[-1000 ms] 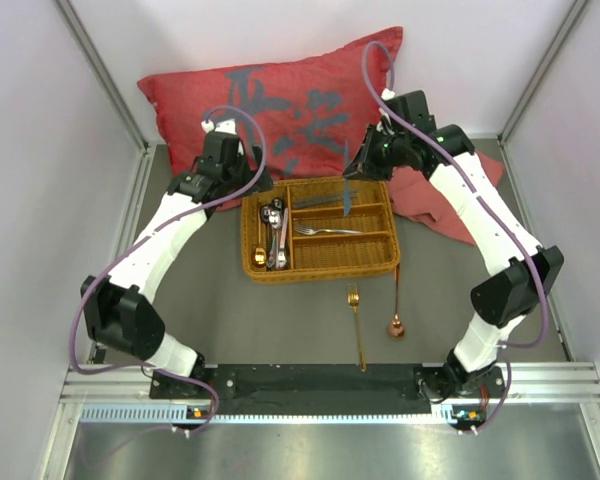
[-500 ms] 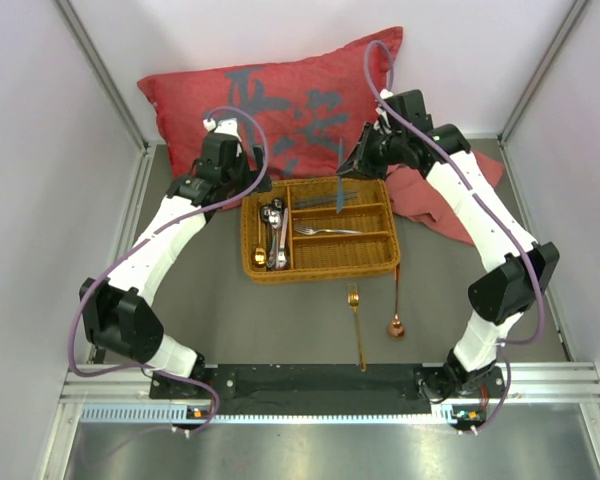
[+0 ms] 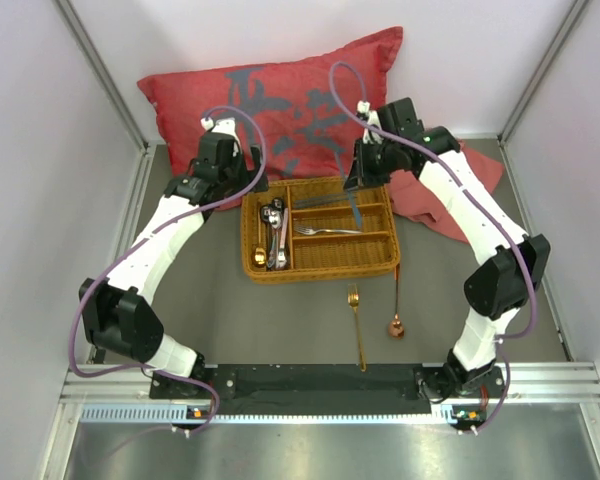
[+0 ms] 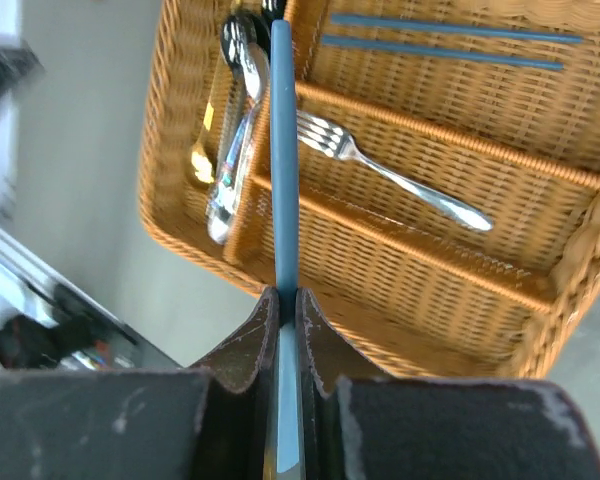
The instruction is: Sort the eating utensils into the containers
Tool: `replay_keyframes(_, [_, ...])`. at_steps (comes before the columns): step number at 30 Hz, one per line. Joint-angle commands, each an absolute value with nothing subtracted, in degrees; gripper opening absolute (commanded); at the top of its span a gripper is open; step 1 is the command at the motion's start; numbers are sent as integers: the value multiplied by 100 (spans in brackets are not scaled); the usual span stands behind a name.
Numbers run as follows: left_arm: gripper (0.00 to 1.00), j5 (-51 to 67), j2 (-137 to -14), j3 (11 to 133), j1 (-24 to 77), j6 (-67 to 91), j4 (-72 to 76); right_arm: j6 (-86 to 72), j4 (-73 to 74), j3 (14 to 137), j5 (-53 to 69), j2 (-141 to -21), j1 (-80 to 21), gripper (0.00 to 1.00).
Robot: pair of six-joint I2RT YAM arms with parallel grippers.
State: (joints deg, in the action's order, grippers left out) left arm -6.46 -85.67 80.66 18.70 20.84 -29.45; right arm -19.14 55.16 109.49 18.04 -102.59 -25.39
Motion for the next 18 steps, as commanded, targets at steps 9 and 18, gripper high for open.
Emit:
replay_keyframes(9, [98,-632,-8438,7945,1802,2197,-2733,2353,4411,8886,2962,-9273,-2523,0])
replay_keyframes(18, [98,-747,-8315,7866,1802,2285,-2768,3454,3622,8113,2400,-9255,-2601,0])
